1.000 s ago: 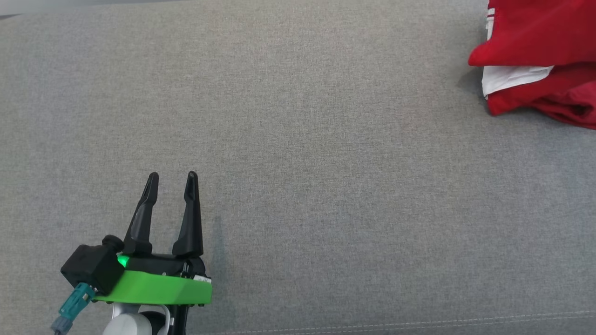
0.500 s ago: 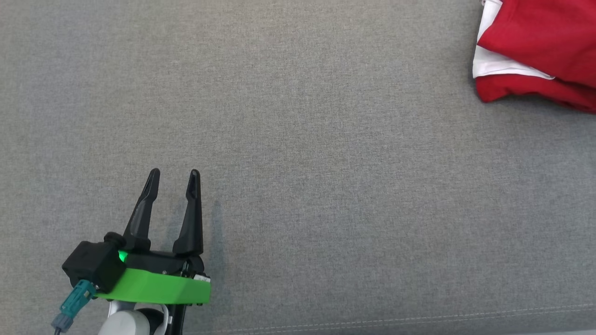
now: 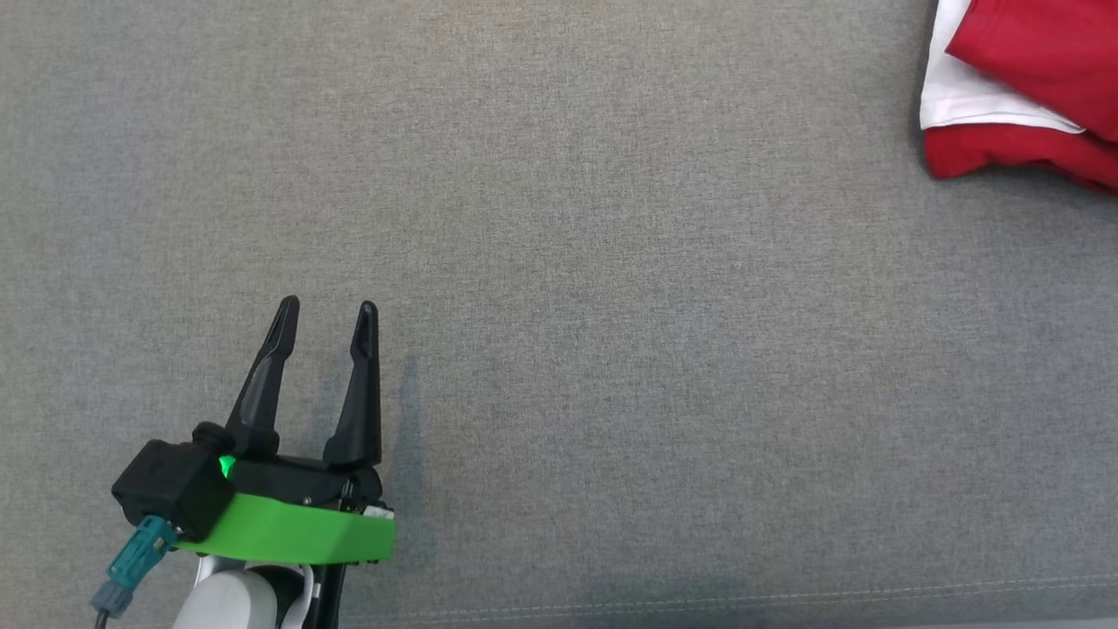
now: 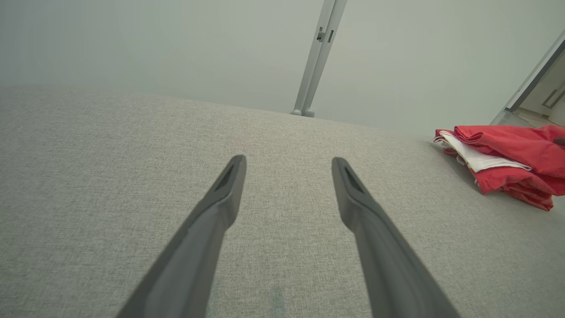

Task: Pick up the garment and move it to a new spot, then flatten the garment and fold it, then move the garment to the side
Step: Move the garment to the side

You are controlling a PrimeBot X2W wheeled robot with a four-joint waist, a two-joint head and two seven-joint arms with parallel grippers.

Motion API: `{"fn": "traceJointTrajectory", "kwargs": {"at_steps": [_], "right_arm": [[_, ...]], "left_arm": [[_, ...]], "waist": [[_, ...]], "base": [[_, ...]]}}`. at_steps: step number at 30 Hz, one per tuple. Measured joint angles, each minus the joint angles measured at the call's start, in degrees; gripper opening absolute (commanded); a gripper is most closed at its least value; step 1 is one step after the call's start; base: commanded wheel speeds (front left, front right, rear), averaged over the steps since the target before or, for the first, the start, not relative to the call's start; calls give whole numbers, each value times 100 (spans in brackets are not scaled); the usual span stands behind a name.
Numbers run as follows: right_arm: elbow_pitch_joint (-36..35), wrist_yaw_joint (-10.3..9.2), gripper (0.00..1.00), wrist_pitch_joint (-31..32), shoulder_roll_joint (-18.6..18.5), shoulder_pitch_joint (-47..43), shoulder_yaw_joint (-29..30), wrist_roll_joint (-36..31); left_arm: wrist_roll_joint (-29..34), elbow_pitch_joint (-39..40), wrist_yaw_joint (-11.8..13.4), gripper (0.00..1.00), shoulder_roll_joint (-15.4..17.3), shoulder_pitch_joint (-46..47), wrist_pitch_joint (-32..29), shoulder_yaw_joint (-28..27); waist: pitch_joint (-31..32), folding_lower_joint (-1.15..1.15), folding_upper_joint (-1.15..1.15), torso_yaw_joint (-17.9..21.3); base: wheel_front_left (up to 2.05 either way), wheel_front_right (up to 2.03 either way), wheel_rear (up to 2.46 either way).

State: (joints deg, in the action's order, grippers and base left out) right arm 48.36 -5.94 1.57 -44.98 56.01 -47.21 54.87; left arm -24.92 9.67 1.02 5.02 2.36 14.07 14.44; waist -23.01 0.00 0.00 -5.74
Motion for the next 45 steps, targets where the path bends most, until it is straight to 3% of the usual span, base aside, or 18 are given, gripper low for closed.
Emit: {"fn": "traceJointTrajectory", "kwargs": {"at_steps": [2, 4, 11, 27, 40, 45], "right_arm": [[45, -31, 82, -123, 4, 26, -1, -27], [118, -37, 100, -299, 16, 93, -44, -218], [396, -115, 100, -846, 83, 225, -104, -619], [457, -101, 100, -1463, 981, 187, -36, -528], [3, 96, 100, -1608, 1438, -41, 63, -584], [-641, 77, 100, -1610, 1484, -63, 433, -844]], "left_arm": [[1, 33, 1, 100, 13, 0, -41, -15], [7, 26, 1, 100, 21, 1, -44, -11], [48, 31, 1, 100, 44, 2, -51, -13], [48, -11, -9, 100, 80, 73, -49, -58], [38, -382, -42, 100, -56, 391, -38, -37], [30, -583, 112, 100, -99, 394, -15, -134]], "waist": [[-24, 0, 0, 3], [-46, 0, 0, 9], [-77, 0, 0, 25], [100, 0, 0, 327], [508, 0, 0, 631], [754, 0, 0, 735]], "base": [[0, 0, 0], [0, 0, 0], [0, 0, 0], [0, 0, 0], [0, 0, 0], [0, 0, 0]]}}
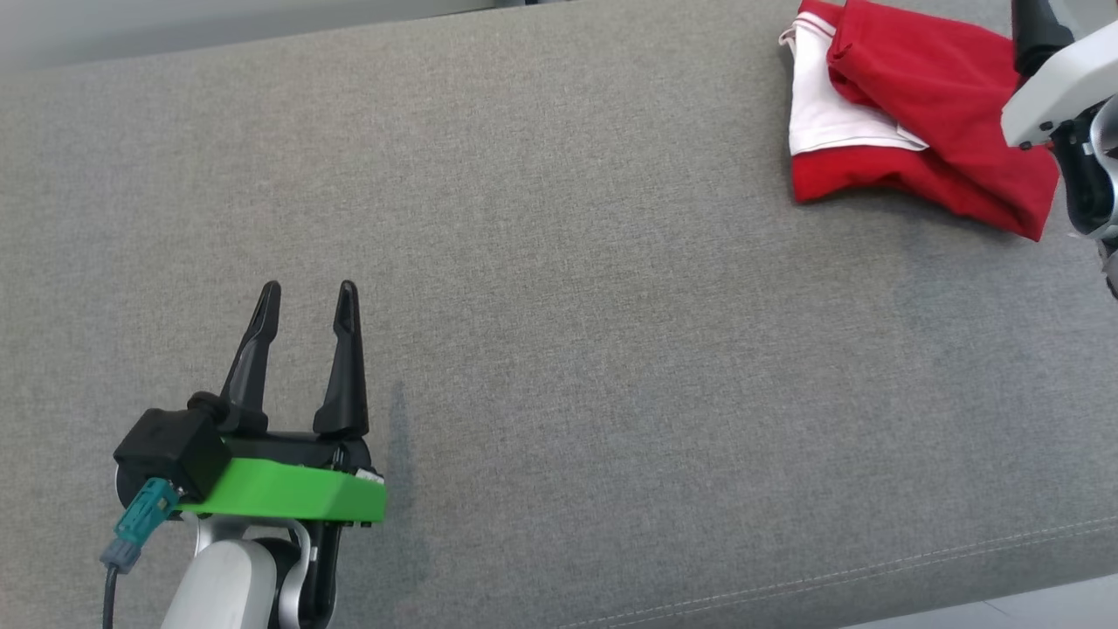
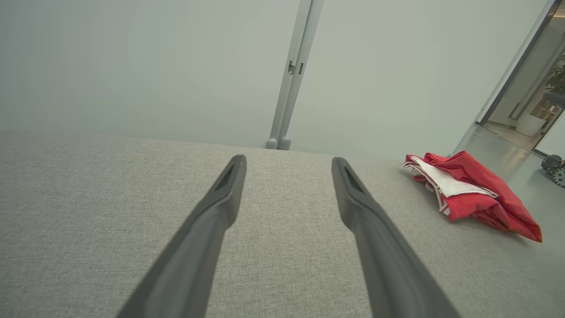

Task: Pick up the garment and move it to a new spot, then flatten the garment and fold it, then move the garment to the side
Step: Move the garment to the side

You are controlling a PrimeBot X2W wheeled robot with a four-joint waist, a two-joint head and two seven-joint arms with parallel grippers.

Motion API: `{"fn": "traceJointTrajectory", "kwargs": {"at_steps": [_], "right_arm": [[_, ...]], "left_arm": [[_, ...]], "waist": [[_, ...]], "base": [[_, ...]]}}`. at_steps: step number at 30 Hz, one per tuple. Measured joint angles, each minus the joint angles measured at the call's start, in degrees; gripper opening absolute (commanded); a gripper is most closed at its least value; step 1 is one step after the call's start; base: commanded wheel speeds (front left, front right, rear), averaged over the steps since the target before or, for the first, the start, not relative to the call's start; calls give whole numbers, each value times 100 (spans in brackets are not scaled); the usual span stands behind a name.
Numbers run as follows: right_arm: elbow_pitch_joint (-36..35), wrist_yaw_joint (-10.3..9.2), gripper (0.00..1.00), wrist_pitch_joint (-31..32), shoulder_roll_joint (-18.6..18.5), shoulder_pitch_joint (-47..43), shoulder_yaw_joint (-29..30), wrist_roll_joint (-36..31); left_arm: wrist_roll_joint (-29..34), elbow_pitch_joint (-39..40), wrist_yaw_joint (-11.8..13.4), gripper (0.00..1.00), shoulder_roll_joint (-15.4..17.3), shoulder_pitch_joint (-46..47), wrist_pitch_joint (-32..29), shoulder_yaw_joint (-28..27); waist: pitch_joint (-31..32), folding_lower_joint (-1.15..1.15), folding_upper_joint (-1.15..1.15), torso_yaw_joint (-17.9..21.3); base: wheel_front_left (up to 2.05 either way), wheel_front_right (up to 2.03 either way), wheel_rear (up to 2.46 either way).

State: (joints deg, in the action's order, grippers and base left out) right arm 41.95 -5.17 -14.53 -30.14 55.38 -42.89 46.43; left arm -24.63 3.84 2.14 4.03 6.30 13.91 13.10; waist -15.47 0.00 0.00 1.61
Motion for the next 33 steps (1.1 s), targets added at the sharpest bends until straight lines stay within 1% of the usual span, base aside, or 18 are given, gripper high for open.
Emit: {"fn": "traceJointTrajectory", "kwargs": {"at_steps": [3, 4, 6, 11, 14, 17, 23, 27, 30, 33], "right_arm": [[-320, -16, 100, 0, 116, -224, 180, -120], [-420, -52, 100, 0, 158, -351, 214, -164], [-610, -59, 100, 0, 242, -630, 312, -232], [-1107, -142, 100, 0, 491, -1229, 693, -301], [-1421, -151, 100, 0, 566, -1538, 886, -481], [-1680, -192, 100, 0, 648, -1868, 959, -673], [-2113, -200, 100, -1, 750, -2487, 1109, -1098], [-2408, -200, 100, -4, 910, -2842, 1256, -1304], [-2530, -200, 100, -5, 1011, -3143, 1484, -1522], [-2610, -201, 100, -5, 1117, -3478, 1627, -1589]], "left_arm": [[-1, -132, 55, 100, -32, 0, 26, -41], [-19, -157, 97, 100, -52, 0, 26, -64], [-51, -185, 143, 100, -94, 0, 32, -145], [-48, -301, 242, 100, -101, -7, 33, -245], [-20, -335, 265, 100, -107, -18, 34, -244], [75, -376, 293, 100, -109, -59, 34, -250], [127, -525, 342, 100, -114, -265, 49, -371], [196, -525, 343, 100, -116, -294, 49, -378], [220, -515, 348, 100, -122, -347, 51, -377], [220, -486, 352, 100, -127, -456, 51, -386]], "waist": [[156, 0, 0, 50], [209, 0, 0, 63], [318, 0, 0, 84], [581, 0, 0, 116], [723, 0, 0, 123], [848, 0, 0, 119], [1033, 0, 0, 94], [1121, 0, 0, 63], [1176, 0, 0, 34], [1223, -1, 0, 4]], "base": [[0, 0, 0], [0, 0, 0], [0, 0, 0], [0, 0, 0], [0, 0, 0], [0, 0, 0], [0, 0, 0], [0, 0, 0], [0, 0, 0], [0, 0, 0]]}}
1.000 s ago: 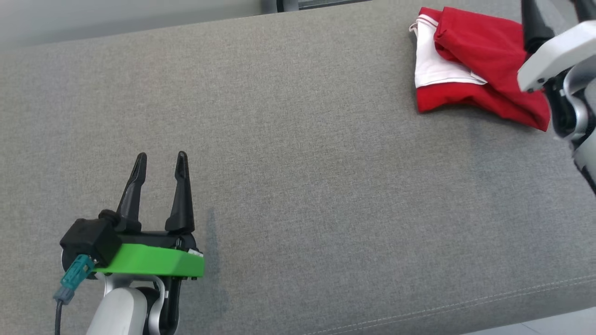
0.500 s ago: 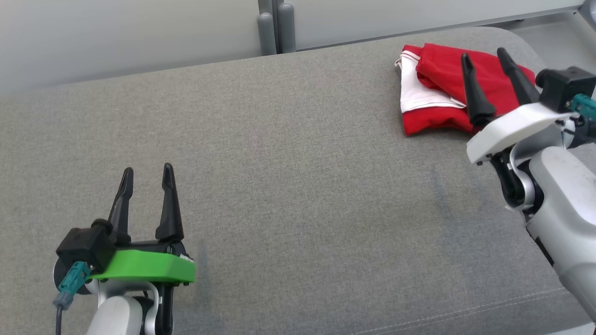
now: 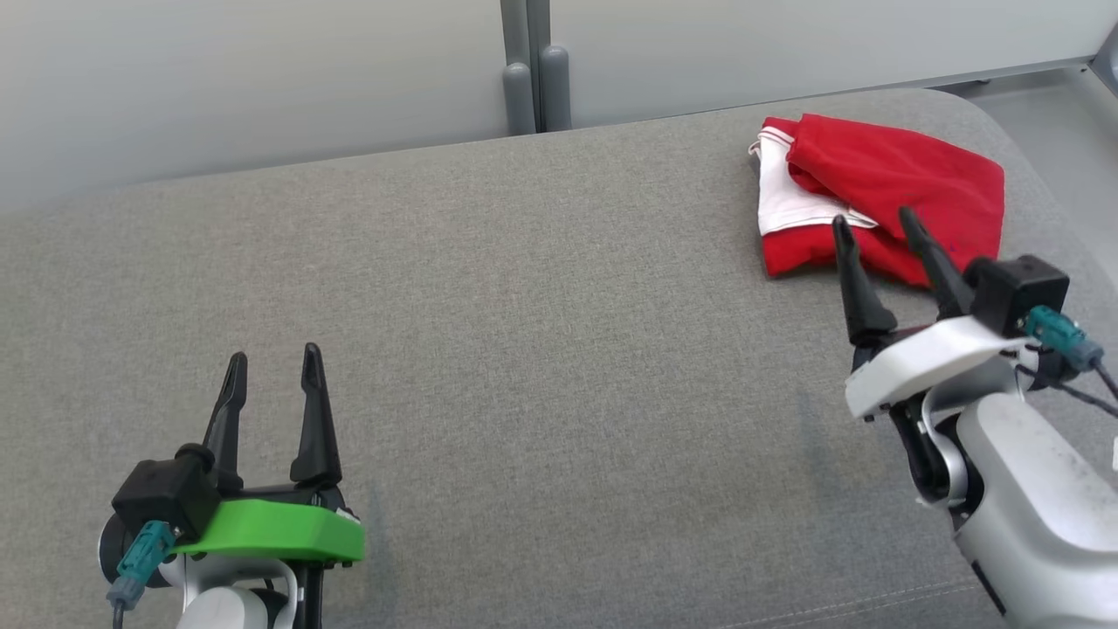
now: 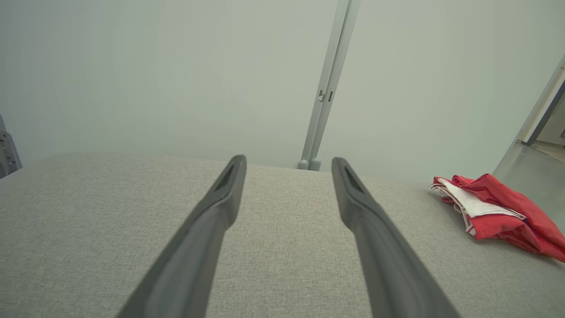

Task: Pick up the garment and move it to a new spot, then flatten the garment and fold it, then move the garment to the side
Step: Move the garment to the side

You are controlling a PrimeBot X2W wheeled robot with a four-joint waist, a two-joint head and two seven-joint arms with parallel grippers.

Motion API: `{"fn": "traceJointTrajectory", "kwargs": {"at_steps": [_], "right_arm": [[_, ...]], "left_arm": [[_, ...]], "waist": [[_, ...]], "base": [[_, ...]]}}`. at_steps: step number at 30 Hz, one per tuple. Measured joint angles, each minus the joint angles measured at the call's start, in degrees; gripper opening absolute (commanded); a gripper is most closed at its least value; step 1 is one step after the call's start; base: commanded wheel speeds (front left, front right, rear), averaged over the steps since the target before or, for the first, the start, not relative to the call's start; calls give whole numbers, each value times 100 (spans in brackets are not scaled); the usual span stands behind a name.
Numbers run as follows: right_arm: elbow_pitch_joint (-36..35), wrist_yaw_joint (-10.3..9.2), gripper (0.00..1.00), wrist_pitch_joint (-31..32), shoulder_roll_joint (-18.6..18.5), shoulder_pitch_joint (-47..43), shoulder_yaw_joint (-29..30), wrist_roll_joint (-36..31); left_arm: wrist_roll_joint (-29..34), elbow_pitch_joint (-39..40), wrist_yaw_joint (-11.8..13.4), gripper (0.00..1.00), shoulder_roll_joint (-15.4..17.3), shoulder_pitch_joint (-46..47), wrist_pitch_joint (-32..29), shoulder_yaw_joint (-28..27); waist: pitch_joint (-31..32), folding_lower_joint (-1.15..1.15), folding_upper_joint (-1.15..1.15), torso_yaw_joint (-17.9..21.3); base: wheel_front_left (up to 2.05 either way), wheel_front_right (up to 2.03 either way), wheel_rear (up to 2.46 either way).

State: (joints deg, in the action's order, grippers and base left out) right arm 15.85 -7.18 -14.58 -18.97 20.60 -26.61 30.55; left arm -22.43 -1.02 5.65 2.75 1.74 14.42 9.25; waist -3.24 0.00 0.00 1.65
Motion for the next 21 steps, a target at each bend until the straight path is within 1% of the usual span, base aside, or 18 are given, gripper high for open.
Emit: {"fn": "traceJointTrajectory", "kwargs": {"at_steps": [4, 12, 21], "right_arm": [[-111, 0, 100, 0, 196, -431, 118, -167], [-345, 0, 100, 0, 509, -1010, 324, -433], [-649, 0, 100, 0, 695, -1495, 658, -759]], "left_arm": [[1, 34, 43, 100, -3, -80, 0, -15], [2, 146, 51, 100, -5, -297, 0, -253], [98, 113, 99, 100, -8, -660, 0, -341]], "waist": [[64, 0, 0, -36], [160, 0, 0, -34], [307, 0, 0, 4]], "base": [[0, 0, 0], [0, 0, 0], [0, 0, 0]]}}
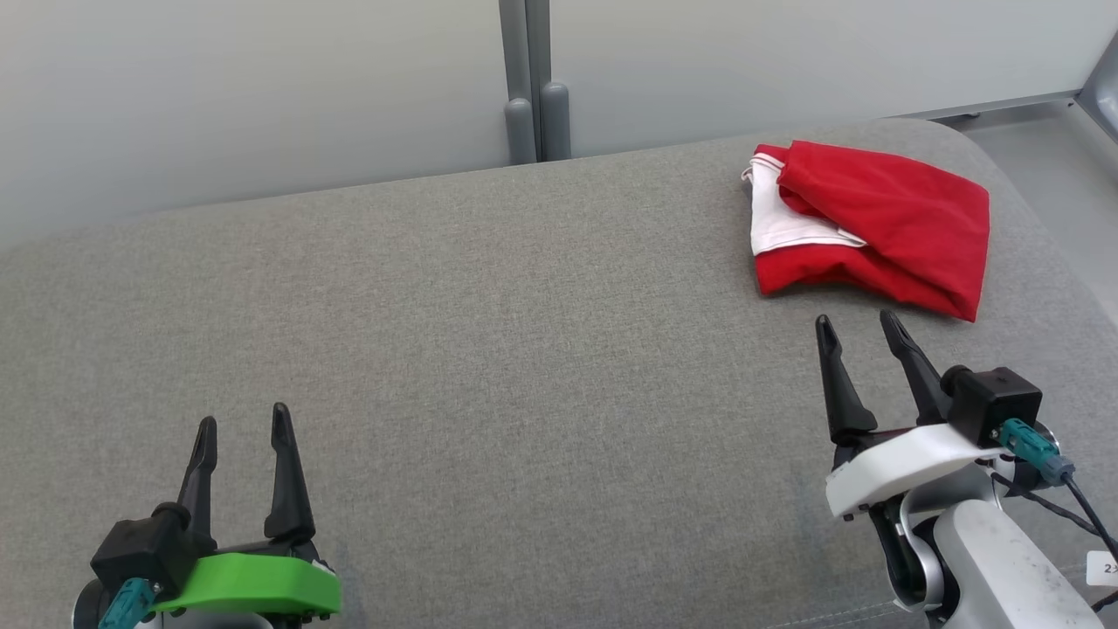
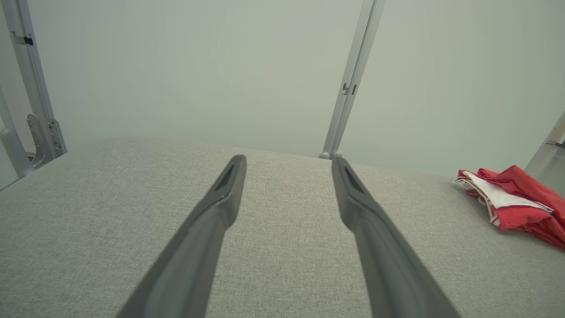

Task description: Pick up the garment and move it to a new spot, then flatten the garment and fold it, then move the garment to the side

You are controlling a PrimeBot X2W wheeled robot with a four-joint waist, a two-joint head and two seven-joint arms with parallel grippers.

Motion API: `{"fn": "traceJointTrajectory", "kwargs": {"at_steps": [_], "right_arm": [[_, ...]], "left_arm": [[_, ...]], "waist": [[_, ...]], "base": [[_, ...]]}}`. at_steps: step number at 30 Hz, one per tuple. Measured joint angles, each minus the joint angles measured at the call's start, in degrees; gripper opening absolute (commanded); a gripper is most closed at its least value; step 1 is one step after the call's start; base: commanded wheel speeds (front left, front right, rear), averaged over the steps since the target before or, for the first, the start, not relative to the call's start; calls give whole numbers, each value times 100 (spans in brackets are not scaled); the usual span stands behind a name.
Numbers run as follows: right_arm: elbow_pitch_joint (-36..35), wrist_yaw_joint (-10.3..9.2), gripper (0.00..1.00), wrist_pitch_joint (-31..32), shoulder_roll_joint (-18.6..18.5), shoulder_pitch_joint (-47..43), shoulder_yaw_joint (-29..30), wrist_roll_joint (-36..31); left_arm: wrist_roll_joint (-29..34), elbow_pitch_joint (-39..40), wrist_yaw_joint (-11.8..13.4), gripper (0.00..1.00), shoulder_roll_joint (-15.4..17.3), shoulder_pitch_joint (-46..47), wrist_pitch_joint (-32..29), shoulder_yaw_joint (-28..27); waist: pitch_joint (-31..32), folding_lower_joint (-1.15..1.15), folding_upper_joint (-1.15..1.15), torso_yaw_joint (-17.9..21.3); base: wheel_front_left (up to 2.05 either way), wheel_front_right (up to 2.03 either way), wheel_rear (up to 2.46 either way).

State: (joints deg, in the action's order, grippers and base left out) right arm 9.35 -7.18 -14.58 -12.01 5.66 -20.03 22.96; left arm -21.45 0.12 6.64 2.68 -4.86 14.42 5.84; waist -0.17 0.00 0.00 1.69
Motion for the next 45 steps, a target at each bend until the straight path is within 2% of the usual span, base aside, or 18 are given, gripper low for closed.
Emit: {"fn": "traceJointTrajectory", "kwargs": {"at_steps": [5, 36, 37, 45], "right_arm": [[-131, 0, 100, 0, 119, -146, 81, -156], [-542, 0, 100, 0, 292, -505, 447, -599], [-549, 0, 0, 0, 292, -505, 454, -602], [-263, 12, 0, 19, 390, -772, 402, -556]], "left_arm": [[3, 1, 1, 100, 0, -45, 0, 5], [53, -58, 20, 100, 0, -230, 0, 15], [53, -60, 20, 0, 0, -230, 0, 21], [37, -390, 18, 0, -45, -270, -27, 79]], "waist": [[26, 0, 0, 0], [-50, 0, 0, -138], [-57, 0, 0, -145], [-67, 0, 0, -155]], "base": [[0, 0, 0], [0, 0, 0], [0, 0, 0], [0, 0, 0]]}}
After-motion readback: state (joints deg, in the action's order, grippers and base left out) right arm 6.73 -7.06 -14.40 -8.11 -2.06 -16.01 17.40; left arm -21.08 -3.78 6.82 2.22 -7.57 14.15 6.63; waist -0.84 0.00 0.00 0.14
